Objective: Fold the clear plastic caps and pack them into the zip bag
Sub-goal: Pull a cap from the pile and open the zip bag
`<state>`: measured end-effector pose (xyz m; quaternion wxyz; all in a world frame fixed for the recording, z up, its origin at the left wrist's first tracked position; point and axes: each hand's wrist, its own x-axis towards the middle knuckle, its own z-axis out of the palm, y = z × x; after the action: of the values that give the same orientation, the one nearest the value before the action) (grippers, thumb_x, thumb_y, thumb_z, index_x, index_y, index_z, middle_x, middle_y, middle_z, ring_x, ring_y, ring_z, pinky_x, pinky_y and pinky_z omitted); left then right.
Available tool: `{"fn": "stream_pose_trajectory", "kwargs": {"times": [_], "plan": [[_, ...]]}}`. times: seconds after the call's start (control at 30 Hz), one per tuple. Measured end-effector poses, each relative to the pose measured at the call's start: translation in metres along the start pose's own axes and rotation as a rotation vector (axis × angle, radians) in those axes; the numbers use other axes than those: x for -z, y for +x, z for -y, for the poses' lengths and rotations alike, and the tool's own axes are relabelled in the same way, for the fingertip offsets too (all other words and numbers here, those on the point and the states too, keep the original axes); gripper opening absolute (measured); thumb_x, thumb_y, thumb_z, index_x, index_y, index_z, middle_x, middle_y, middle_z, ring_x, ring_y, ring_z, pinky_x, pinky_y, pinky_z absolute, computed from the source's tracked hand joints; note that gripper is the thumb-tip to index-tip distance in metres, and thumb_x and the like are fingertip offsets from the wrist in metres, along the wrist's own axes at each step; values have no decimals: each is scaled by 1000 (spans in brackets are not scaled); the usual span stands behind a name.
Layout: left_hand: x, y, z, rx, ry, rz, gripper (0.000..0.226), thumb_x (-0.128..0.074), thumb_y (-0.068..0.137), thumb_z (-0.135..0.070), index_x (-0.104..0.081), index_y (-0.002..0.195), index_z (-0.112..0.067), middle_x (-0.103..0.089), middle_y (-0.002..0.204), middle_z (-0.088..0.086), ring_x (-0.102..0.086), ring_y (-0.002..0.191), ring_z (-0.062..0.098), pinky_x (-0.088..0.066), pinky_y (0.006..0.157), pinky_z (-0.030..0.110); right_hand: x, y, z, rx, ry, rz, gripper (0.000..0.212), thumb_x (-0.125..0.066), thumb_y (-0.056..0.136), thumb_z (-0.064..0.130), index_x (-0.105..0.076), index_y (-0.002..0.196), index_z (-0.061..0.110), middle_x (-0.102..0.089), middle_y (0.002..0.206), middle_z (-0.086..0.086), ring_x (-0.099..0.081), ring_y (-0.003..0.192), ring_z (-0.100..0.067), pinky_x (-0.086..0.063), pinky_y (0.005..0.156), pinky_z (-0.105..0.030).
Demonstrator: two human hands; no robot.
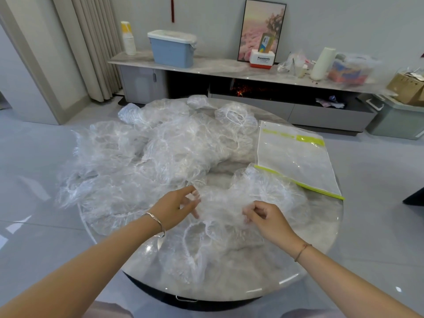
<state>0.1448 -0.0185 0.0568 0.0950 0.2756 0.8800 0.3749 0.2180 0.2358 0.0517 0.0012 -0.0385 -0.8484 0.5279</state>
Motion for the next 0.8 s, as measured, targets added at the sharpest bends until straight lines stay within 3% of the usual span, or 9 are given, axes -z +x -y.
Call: {"fn": "stream_pose_trajectory", "kwargs": {"times": [0.13,0.23,0.37,0.43,0.5,0.6,0.7,0.73,0.8], "plan": [[-6,11,8,193,83,-14,25,-54,92,-41,-53,99,-18,-61,51,-7,-54,47,6,-48,58,24,-4,7,-8,-104,-152,-66,12,-63,90,20,-61,80,14,-65,56,-2,-62,53,-8,-50,63,-29],[-11,13,10,276,268,-75,43,-63,83,-47,-45,116,-26,-59,77,-7,-57,67,11,-48,63,25,-8,8,-9,-70,-465,-94,25,-69,84,25,-47,96,23,-59,72,6,-55,66,-6,-41,64,-26],[-33,15,-5,-191,477,-365,47,-43,92,-41,-43,134,-20,-51,119,4,-51,107,23,-46,90,41,-19,5,7,404,-628,-320,45,-52,86,22,-46,131,16,-47,129,0,-42,122,-18,-29,103,-30],[-49,17,-4,-293,602,-245,50,-26,98,-40,-32,144,-21,-39,145,5,-34,132,24,-28,108,43,-26,6,6,511,-779,-178,50,-35,96,29,-35,144,19,-29,152,1,-20,142,-17,-10,116,-33],[-64,18,7,-283,709,-126,51,-14,102,-40,-26,147,-19,-29,152,4,-22,140,24,-18,110,41,-33,7,-5,451,-885,-19,54,-17,101,44,-22,150,23,-11,159,5,-3,146,-13,3,117,-34],[-75,18,18,-146,763,30,58,-1,101,-45,-25,147,-19,-32,151,2,-26,140,24,-15,109,41,-36,10,-29,258,-927,150,76,14,84,68,3,150,31,11,157,11,18,143,-6,15,115,-30],[-78,20,24,-94,758,128,74,22,86,-56,2,149,-23,0,156,-4,5,142,22,4,113,38,-32,13,-45,177,-964,214,87,29,68,74,16,144,36,23,152,15,22,142,-6,18,114,-30],[-79,20,24,-93,762,113,73,19,88,-55,-3,149,-22,-4,156,-3,1,142,22,0,113,38,-31,13,-48,163,-964,232,85,29,67,74,17,143,38,24,151,16,22,142,-7,18,114,-31],[-81,19,24,-77,765,119,65,1,99,-48,-33,144,-18,-36,149,1,-27,137,22,-18,106,40,-31,11,-52,152,-953,259,78,23,71,73,19,142,40,24,152,16,24,142,-7,17,114,-32]]}}
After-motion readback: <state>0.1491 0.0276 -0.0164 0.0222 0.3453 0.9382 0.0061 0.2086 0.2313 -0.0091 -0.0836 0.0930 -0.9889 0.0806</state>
